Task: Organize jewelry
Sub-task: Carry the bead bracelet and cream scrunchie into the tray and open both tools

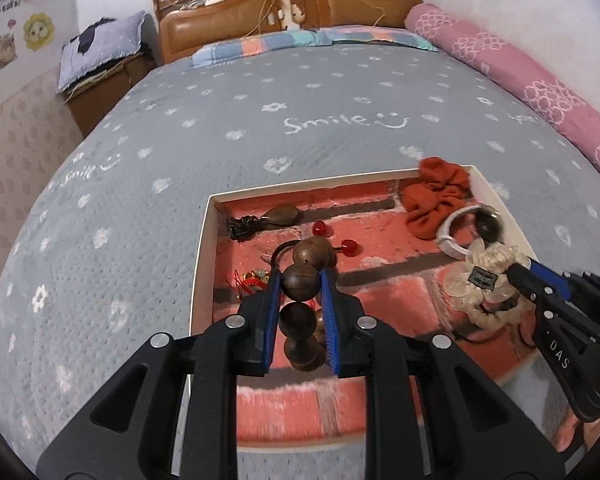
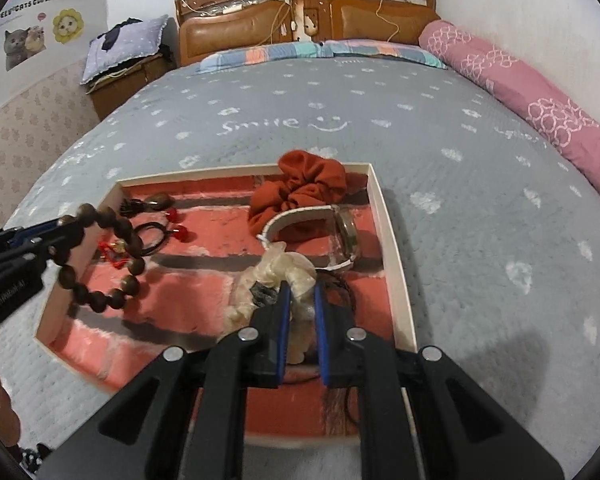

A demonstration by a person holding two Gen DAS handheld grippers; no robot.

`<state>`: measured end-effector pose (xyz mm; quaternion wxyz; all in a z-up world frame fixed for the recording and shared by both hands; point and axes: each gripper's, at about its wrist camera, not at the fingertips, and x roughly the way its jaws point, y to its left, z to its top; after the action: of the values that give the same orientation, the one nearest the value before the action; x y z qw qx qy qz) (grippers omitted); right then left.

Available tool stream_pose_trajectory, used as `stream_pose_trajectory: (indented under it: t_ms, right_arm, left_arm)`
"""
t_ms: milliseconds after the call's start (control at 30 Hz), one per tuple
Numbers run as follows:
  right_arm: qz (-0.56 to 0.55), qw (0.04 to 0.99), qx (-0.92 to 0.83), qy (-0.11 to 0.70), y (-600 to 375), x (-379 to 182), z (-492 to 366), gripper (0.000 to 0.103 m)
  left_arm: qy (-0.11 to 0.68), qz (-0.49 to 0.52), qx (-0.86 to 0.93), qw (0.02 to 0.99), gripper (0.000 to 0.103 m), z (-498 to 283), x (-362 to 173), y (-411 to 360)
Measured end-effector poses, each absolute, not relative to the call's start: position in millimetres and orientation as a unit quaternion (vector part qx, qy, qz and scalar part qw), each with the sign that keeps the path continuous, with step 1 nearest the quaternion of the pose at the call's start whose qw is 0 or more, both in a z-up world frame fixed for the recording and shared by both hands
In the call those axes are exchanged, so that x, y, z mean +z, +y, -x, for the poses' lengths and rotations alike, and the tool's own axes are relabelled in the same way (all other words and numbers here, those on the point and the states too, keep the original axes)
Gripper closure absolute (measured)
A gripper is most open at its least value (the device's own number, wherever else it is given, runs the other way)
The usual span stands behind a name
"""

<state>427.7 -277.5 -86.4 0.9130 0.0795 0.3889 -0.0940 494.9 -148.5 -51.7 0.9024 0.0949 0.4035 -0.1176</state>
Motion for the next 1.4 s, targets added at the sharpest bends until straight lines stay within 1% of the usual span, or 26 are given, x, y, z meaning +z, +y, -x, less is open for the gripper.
stream_pose_trajectory:
  t_ms: [167, 467, 733, 767, 833, 867, 900, 967, 1033, 1067, 1100, 1133, 1200, 1267, 1300, 1400]
  right_arm:
    - [-0.085, 0.907, -0.101, 0.4, -283, -103, -439, 0.091]
    - [-0.07, 0.894, -0.103, 0.43, -278, -118, -457, 0.091]
    - [-0.07, 0.892, -0.1, 0.435, -278, -119, -458, 0.088]
    - [-0.069, 0.892, -0.098, 0.435, -278, -118, -457, 0.088]
    - [-0.068, 0.894, -0.096, 0.432, -277, -115, -455, 0.087]
    - [-0.069, 0.895, -0.096, 0.43, -278, -113, -453, 0.079]
    - [-0.071, 0.897, -0.097, 0.426, -279, -109, -450, 0.064]
    - [-0.074, 0.902, -0.095, 0.416, -281, -103, -445, 0.051]
    - [-0.071, 0.904, -0.093, 0.412, -282, -96, -441, 0.051]
    - [-0.07, 0.904, -0.092, 0.412, -282, -94, -440, 0.051]
    - [-0.071, 0.905, -0.09, 0.41, -283, -89, -437, 0.048]
    - [-0.071, 0.906, -0.09, 0.407, -282, -86, -435, 0.044]
    - [-0.067, 0.912, -0.096, 0.394, -282, -75, -427, 0.024]
    - [-0.064, 0.915, -0.103, 0.385, -282, -67, -421, 0.016]
    - [-0.064, 0.915, -0.104, 0.384, -282, -64, -419, 0.014]
    - [-0.072, 0.905, -0.097, 0.408, -284, -65, -420, 0.013]
  left_arm:
    - [0.417, -0.108, -0.091, 0.898, 0.084, -511, -73, -143]
    - [0.469, -0.119, -0.066, 0.872, 0.084, -527, -111, -133]
    - [0.479, -0.098, -0.069, 0.87, 0.083, -530, -114, -126]
    - [0.479, -0.096, -0.071, 0.87, 0.082, -530, -113, -126]
    - [0.477, -0.094, -0.073, 0.871, 0.074, -527, -110, -125]
    - [0.475, -0.093, -0.075, 0.872, 0.066, -525, -108, -124]
    - [0.471, -0.091, -0.076, 0.874, 0.058, -523, -105, -123]
    - [0.465, -0.081, -0.082, 0.878, 0.051, -519, -97, -120]
    - [0.463, -0.074, -0.086, 0.879, 0.049, -515, -90, -118]
    - [0.46, -0.074, -0.086, 0.881, 0.047, -512, -85, -116]
    - [0.457, -0.071, -0.088, 0.882, 0.042, -510, -81, -115]
    - [0.451, -0.066, -0.091, 0.885, 0.038, -506, -75, -113]
    - [0.441, -0.06, -0.094, 0.891, 0.02, -499, -66, -108]
    - [0.422, -0.054, -0.093, 0.9, 0.012, -487, -54, -101]
    - [0.419, -0.053, -0.093, 0.902, 0.01, -484, -51, -98]
    - [0.421, -0.043, -0.091, 0.901, 0.01, -477, -43, -87]
